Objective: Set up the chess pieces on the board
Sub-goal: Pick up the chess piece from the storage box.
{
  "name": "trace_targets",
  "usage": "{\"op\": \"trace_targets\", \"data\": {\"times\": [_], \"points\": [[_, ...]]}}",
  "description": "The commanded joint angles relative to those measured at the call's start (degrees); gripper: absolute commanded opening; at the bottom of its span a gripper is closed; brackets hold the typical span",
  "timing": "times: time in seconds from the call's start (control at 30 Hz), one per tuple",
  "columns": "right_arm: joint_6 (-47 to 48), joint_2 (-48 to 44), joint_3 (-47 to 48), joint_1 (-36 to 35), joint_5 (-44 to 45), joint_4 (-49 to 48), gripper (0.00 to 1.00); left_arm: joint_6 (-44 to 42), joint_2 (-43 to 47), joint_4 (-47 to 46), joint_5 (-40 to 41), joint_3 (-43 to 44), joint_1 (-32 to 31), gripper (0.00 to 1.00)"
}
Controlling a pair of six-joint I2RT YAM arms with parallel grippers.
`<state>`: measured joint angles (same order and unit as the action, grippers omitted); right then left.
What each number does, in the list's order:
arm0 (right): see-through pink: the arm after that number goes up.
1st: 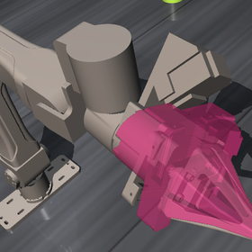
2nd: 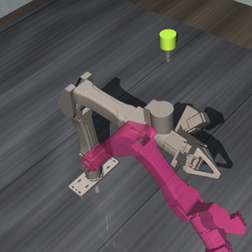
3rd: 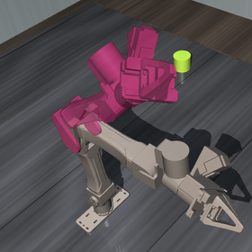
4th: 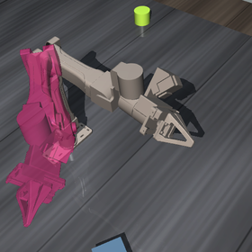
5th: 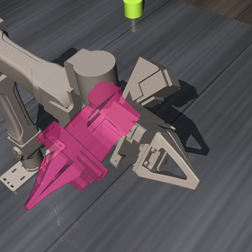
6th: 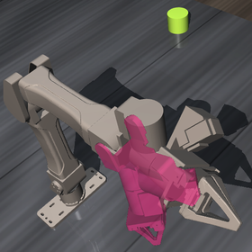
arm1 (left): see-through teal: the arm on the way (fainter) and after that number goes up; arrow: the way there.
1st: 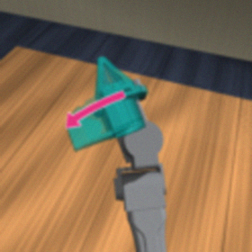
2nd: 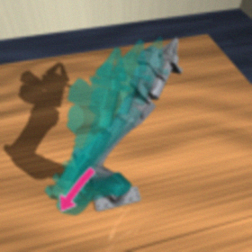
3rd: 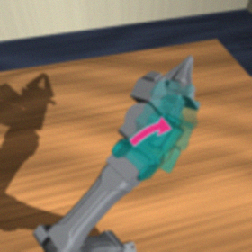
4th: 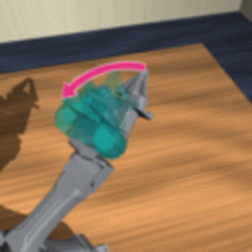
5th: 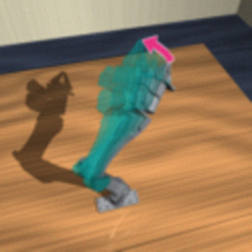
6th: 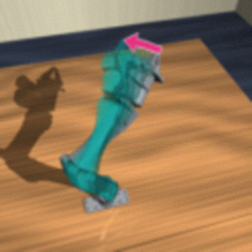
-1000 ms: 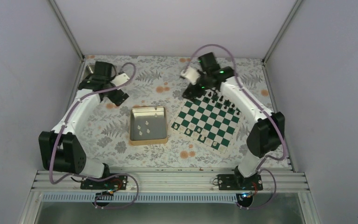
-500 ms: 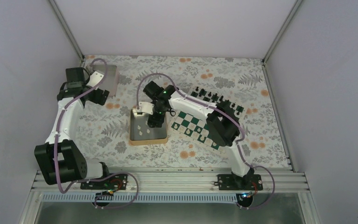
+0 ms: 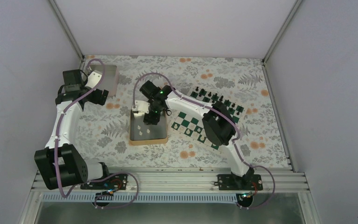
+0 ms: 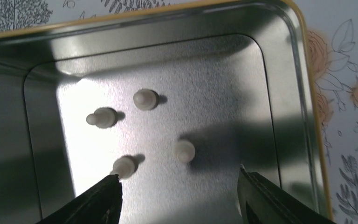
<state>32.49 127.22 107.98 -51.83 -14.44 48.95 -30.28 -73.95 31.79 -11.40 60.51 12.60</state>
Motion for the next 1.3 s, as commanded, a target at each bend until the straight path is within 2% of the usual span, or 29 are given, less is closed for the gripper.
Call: {"op": "trace_targets", "data": {"times": [0.0, 0.27, 0.5, 0.73, 0.97, 1.0, 1.1, 1.27], "points": [[-0.5, 2.8, 2.4, -1.5, -1.0, -1.1, 0.63, 1.0, 1.1, -1.1, -1.8, -0.7, 0.5, 1.00], [-1.3, 6.2, 5.1, -1.6, 0.0, -0.3, 0.62, 1.1, 1.2, -1.1, -2.2, -1.1, 0.7, 1.00], [-1.6, 7.7, 5.5, -1.6, 1.5, -0.2, 0.54, 1.1, 1.3, -1.0, -2.7, -1.2, 0.7, 1.00], [-2.2, 8.4, 6.5, -1.6, 1.5, 0.2, 0.36, 0.9, 1.3, -0.8, -3.4, -1.5, 0.8, 1.00], [-2.5, 8.4, 7.2, -1.7, 2.0, 0.7, 0.23, 0.6, 1.4, -0.7, -3.7, -1.6, 0.8, 1.00], [-2.5, 8.5, 7.2, -1.6, 2.1, 0.9, 0.23, 0.6, 1.4, -0.6, -3.8, -1.7, 0.8, 1.00], [-2.5, 8.6, 7.1, -1.7, 2.7, 1.1, 0.31, 0.4, 1.6, -0.3, -4.5, -1.5, 0.8, 1.00], [-2.5, 8.7, 7.1, -1.7, 2.8, 1.2, 0.31, 0.1, 1.5, -0.1, -4.9, -1.5, 0.8, 1.00]]}}
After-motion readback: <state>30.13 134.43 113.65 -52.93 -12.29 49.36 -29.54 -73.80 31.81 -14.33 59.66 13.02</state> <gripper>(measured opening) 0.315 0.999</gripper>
